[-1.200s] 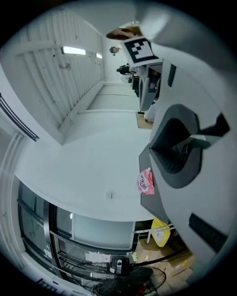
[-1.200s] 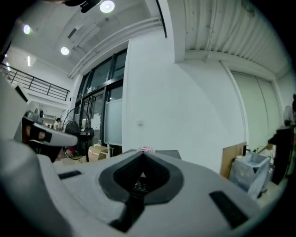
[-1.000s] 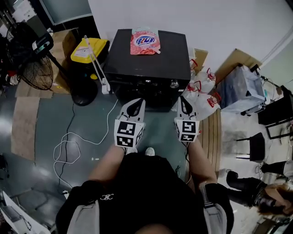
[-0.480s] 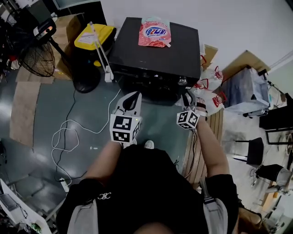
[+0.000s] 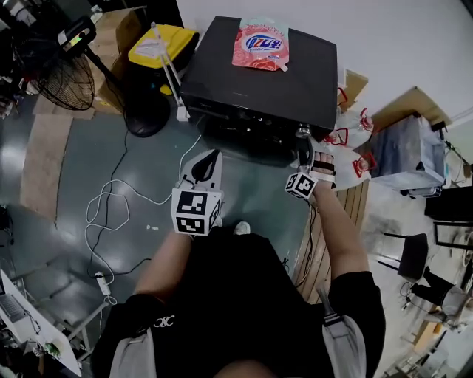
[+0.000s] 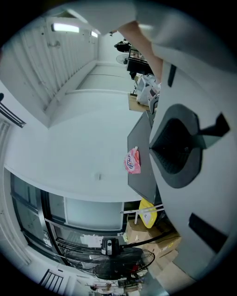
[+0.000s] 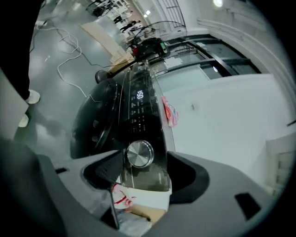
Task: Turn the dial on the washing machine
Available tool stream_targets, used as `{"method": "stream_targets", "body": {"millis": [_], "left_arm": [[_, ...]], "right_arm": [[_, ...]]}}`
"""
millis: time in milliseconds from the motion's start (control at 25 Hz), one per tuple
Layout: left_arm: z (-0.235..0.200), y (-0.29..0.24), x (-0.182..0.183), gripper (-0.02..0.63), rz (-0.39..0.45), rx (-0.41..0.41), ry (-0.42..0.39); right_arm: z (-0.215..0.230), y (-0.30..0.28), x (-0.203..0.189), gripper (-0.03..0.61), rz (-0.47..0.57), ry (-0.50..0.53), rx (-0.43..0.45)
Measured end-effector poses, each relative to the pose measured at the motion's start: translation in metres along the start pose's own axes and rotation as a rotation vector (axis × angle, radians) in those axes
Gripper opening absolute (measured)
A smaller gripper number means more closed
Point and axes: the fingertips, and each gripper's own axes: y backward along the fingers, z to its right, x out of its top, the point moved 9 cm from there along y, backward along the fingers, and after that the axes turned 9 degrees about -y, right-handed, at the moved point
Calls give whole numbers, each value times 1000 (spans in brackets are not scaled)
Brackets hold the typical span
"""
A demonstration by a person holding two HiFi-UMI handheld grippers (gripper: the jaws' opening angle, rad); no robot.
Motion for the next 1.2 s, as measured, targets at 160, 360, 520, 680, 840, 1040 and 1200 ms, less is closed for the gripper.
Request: {"method": "stream_targets", "body": {"millis": [160, 360, 520, 680, 840, 1040, 1200], "left_arm": [[-1, -4, -7, -5, -22, 29, 9], [-1, -10, -12, -5, -46, 50, 8], [-3, -15, -13, -5, -60, 56, 6], [-6, -17, -12, -5, -61, 65, 2], [-4, -19, -13, -5, -65, 64, -4], [-3, -20, -11, -5, -62, 61, -11], [-2, -22, -10, -5, -61, 55, -15]], "right_arm": [[-18, -17, -2, 287, -17, 163, -21], [-31, -39, -11, 287, -82, 258, -59], [-34, -50, -14, 287, -104, 257, -59], [-30, -58, -7, 285, -102, 201, -106], [-30, -59, -5, 273, -109, 158, -122], [-27, -59, -8, 267, -104, 107, -147], [-22, -62, -5, 264, -119, -158, -101]]}}
